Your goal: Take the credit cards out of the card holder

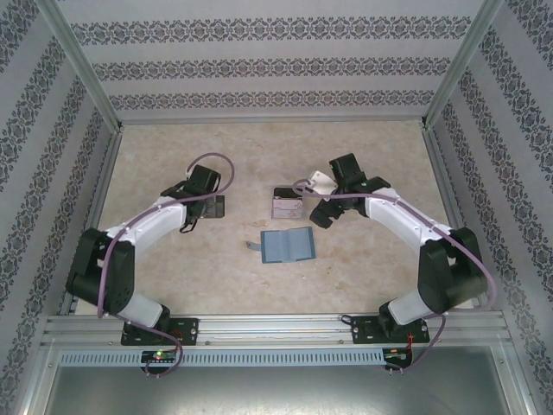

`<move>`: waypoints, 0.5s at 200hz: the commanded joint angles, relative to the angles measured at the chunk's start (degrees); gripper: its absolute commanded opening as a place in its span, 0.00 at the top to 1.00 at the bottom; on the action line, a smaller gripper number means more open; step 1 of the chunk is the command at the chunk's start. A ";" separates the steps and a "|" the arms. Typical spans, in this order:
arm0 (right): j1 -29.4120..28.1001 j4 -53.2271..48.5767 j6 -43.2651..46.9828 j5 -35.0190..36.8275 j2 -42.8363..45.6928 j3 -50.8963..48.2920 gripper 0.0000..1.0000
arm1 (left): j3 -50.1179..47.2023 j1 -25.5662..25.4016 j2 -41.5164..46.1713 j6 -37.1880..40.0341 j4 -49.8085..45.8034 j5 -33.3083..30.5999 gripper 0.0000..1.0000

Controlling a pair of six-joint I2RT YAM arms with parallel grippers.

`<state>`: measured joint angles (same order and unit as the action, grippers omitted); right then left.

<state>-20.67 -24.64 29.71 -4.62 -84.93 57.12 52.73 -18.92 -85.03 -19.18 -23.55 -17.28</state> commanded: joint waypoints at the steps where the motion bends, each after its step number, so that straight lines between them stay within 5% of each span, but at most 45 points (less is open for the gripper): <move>1: 3.42 15.20 -12.01 4.66 2.81 -5.93 0.02 | -4.76 2.38 3.62 6.28 11.63 -10.17 0.00; 70: 11.14 54.09 -26.30 16.33 2.87 -26.23 0.02 | -19.71 10.70 3.88 16.98 44.87 -6.24 0.00; 100: 12.77 62.56 -26.16 17.02 1.27 -29.13 0.02 | -26.10 13.24 0.28 18.86 64.16 -2.11 0.00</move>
<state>-9.10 20.99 7.18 9.23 -82.24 30.48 29.95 -7.62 -81.93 -4.01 19.35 -22.79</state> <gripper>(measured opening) 0.980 0.999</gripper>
